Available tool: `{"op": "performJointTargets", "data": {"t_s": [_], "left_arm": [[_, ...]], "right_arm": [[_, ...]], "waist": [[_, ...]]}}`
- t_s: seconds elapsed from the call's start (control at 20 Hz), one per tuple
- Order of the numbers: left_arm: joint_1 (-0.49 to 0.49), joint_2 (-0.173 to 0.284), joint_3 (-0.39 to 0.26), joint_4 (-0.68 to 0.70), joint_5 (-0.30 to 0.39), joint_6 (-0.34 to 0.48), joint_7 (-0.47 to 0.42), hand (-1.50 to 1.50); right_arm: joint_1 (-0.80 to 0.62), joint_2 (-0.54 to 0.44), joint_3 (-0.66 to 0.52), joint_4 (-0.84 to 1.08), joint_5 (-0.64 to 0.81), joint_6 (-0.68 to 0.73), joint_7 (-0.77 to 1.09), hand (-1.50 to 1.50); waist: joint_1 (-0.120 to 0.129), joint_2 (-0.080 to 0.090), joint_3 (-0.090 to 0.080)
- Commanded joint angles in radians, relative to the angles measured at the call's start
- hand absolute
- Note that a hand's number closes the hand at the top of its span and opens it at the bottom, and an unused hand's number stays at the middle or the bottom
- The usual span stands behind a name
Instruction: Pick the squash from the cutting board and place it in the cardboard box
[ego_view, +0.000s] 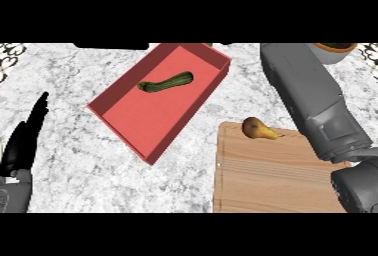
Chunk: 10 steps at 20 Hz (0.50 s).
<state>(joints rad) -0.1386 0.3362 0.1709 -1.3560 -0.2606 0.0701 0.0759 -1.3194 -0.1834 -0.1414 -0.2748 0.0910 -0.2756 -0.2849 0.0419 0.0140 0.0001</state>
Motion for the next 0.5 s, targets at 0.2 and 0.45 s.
{"op": "performJointTargets", "data": {"t_s": [0.2, 0.45], "left_arm": [[0.051, -0.014, 0.002, -0.049, -0.003, 0.004, -0.005, 0.0], [0.04, 0.013, 0.036, -0.025, 0.014, -0.016, 0.004, 0.0]], "right_arm": [[0.096, -0.194, -0.029, 0.017, -0.009, 0.185, -0.084, -1.5], [0.193, -0.265, 0.016, -0.008, 0.027, 0.343, -0.132, -1.5]], "waist": [[-0.008, -0.002, 0.001], [-0.026, -0.01, 0.0]]}}
